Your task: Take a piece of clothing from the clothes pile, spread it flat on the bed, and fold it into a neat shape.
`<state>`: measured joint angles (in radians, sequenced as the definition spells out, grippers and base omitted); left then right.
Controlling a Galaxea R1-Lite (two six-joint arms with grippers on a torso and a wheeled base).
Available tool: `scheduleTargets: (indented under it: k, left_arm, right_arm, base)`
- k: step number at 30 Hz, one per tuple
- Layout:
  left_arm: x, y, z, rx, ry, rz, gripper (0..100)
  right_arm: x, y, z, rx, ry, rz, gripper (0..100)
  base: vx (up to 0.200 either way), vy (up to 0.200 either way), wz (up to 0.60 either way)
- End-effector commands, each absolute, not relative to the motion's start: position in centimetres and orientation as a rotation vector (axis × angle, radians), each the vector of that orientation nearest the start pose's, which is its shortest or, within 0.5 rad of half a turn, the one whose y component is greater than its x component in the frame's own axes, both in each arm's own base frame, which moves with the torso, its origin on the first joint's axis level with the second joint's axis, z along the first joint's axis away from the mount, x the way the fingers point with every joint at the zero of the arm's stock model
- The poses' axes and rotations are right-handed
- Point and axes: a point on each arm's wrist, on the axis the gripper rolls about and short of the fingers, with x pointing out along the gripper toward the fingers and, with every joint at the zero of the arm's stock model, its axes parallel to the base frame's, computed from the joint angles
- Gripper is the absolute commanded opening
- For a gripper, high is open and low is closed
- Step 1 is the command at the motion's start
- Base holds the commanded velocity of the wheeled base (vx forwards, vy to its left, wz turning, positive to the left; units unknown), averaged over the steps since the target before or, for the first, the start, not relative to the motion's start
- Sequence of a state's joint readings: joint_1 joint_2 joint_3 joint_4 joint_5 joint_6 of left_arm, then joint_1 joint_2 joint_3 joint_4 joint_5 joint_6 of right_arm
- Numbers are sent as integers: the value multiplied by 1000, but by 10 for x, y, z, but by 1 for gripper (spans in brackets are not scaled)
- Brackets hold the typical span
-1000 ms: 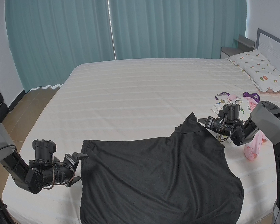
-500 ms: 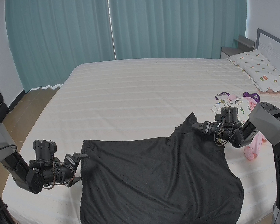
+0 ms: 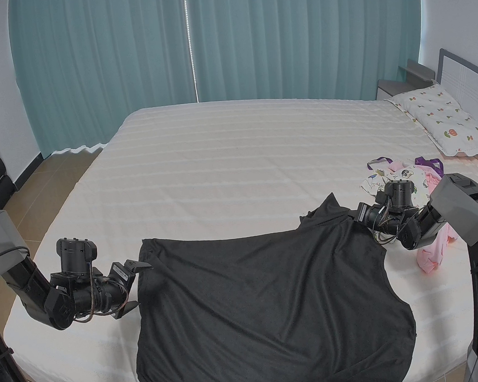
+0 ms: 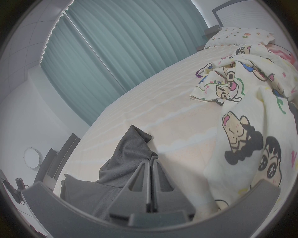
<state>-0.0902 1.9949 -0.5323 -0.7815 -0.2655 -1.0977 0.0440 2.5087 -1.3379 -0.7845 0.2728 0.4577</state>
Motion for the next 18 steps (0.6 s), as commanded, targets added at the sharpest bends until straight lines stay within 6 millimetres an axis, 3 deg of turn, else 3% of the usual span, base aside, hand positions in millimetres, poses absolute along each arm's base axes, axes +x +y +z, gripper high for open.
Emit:
scheduleTargets:
  k: [1, 10, 18]
  left_arm:
    - [295, -33, 44, -1102, 803, 68, 100]
    - [295, -33, 44, -1102, 803, 68, 100]
    - [294, -33, 43, -1103, 804, 69, 100]
  right_arm:
    - [474, 25, 8, 493, 444, 214, 0]
    - [490, 20, 28, 522, 327, 132, 0]
    - [486, 25, 20, 544, 351, 127, 0]
  base:
    - [0, 0, 0]
    - [0, 0, 0]
    - [0, 0, 0]
